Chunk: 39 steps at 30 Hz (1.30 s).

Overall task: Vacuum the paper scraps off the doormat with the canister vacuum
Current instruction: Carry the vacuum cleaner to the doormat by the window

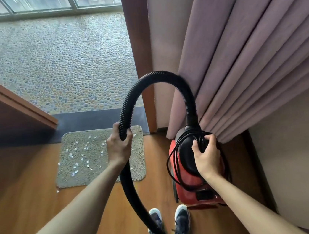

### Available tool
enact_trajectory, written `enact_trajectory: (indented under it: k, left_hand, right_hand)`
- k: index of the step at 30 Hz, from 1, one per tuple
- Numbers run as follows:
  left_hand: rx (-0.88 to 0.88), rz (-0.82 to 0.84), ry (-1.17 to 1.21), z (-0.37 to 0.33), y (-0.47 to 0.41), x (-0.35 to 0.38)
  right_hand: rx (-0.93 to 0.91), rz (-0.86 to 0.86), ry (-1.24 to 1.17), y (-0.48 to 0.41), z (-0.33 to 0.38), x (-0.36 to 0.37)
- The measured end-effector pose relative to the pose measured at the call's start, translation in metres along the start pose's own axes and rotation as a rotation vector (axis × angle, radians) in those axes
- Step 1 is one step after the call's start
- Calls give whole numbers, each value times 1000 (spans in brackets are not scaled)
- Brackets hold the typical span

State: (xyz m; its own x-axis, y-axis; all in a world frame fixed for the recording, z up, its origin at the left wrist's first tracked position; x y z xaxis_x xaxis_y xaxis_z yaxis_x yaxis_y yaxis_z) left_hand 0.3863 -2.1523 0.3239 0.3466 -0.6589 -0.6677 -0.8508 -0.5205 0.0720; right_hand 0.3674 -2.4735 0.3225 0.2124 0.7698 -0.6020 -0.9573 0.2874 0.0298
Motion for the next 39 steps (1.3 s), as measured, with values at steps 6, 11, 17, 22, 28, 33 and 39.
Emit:
enact_trajectory:
  k: [6,11,17,22,28,33,39]
  left_hand:
    - [-68,29,-57,56,-1,43]
    - [-69,36,-70,93,-6,74]
    - [-97,37,-128,142,-18,118]
    - [-119,63,-172,181,-24,168]
    - [-111,89,-190,238,-26,224]
    - [-141,115,-217,279,-33,264]
    - [-161,147,-241,319,-45,306]
  right_hand:
    - [37,32,5,3,-52,38]
    - [73,57,9,4,-96,68]
    - [84,79,0,-2,-146,110]
    - [91,43,25,-14,-191,146]
    - [115,24,48,-21,-246,187]
    - [134,70,72,-27,-286,221]
    - [162,88,97,-33,-327,252]
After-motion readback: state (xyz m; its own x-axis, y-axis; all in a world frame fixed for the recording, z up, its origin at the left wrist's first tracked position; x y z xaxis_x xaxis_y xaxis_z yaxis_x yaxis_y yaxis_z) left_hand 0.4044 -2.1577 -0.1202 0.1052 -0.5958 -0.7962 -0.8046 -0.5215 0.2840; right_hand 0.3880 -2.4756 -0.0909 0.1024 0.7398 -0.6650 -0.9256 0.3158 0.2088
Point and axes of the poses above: each hand's wrist, its own y-axis away from the middle knuckle, its own x-axis out of the palm, z = x × y, the point moved 8 cm from there along -y, towards the middle knuckle, and after that the axes turned 6 degrees about -x, right-handed, at the moved point
